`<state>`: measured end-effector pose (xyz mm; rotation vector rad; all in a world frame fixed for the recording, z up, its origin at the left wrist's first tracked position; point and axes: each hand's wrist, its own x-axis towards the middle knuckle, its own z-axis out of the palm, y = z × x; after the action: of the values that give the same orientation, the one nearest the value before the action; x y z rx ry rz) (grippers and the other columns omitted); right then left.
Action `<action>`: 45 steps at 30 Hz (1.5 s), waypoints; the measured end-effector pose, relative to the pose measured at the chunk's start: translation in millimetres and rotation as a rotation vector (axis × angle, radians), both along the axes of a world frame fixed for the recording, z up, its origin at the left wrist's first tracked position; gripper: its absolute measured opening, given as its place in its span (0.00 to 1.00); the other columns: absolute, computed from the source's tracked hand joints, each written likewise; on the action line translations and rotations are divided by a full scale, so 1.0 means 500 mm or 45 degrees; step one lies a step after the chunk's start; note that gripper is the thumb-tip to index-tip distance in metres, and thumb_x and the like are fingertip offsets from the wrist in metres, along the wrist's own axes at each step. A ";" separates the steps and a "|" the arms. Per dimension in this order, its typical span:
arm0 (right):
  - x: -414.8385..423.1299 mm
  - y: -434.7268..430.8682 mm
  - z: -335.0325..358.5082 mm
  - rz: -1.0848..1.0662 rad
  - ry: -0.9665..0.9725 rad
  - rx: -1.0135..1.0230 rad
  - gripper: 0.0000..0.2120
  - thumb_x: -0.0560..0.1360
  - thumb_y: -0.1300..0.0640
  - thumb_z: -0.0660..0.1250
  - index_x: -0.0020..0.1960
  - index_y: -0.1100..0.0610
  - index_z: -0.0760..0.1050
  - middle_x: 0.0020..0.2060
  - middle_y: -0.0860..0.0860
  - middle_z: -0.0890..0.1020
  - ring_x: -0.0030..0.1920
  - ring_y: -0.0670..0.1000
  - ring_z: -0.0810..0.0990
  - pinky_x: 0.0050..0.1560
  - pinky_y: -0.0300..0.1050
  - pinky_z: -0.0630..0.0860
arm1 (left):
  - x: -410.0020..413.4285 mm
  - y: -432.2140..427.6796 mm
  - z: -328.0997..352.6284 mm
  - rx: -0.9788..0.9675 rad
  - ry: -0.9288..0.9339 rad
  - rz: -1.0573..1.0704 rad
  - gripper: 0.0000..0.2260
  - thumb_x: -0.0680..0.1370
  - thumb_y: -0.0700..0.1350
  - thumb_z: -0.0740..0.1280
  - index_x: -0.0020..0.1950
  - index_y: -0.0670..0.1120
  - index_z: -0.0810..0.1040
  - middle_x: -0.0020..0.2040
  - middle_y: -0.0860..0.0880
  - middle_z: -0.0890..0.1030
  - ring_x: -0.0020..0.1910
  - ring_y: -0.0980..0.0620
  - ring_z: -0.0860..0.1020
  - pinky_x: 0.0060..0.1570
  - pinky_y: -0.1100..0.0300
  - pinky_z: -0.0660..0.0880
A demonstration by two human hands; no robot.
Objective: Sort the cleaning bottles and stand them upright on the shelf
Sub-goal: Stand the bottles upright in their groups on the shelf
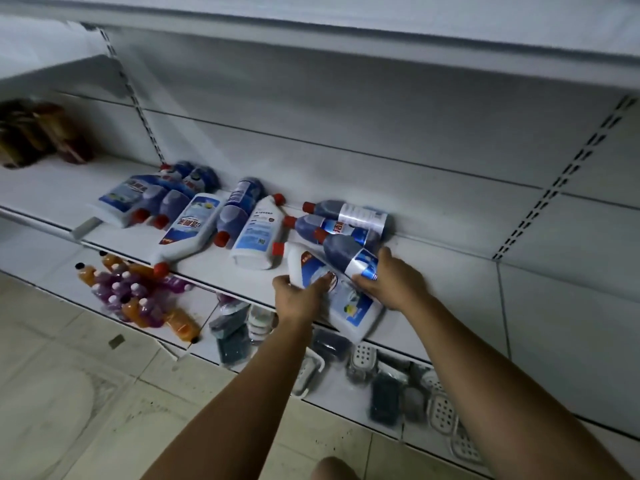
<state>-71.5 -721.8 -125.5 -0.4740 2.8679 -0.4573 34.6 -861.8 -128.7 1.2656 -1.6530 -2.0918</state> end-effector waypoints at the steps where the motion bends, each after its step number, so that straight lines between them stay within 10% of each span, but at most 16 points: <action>1: 0.009 0.009 0.009 -0.073 -0.022 -0.109 0.33 0.72 0.36 0.68 0.64 0.57 0.64 0.56 0.56 0.78 0.51 0.57 0.80 0.42 0.43 0.71 | 0.004 -0.001 0.010 -0.020 0.046 -0.015 0.23 0.69 0.45 0.79 0.57 0.49 0.70 0.50 0.46 0.82 0.47 0.45 0.83 0.49 0.45 0.82; 12: 0.196 0.063 0.183 -0.456 -0.458 -1.339 0.14 0.77 0.55 0.67 0.61 0.56 0.72 0.49 0.55 0.83 0.41 0.51 0.84 0.39 0.44 0.78 | 0.088 0.017 0.206 -0.031 0.432 -0.363 0.13 0.76 0.46 0.72 0.58 0.54 0.74 0.51 0.44 0.85 0.45 0.43 0.86 0.46 0.42 0.83; 45: 0.427 0.218 0.585 0.006 -0.001 -1.790 0.28 0.62 0.45 0.75 0.59 0.49 0.73 0.51 0.55 0.84 0.47 0.56 0.85 0.45 0.51 0.83 | 0.278 0.152 0.656 -0.340 0.973 -0.563 0.12 0.75 0.43 0.72 0.56 0.49 0.73 0.48 0.43 0.84 0.41 0.44 0.86 0.40 0.48 0.82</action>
<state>141.9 -612.7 167.1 -0.6027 2.0447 -2.3809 173.5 -785.6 199.5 -0.0255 -1.8106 -2.0677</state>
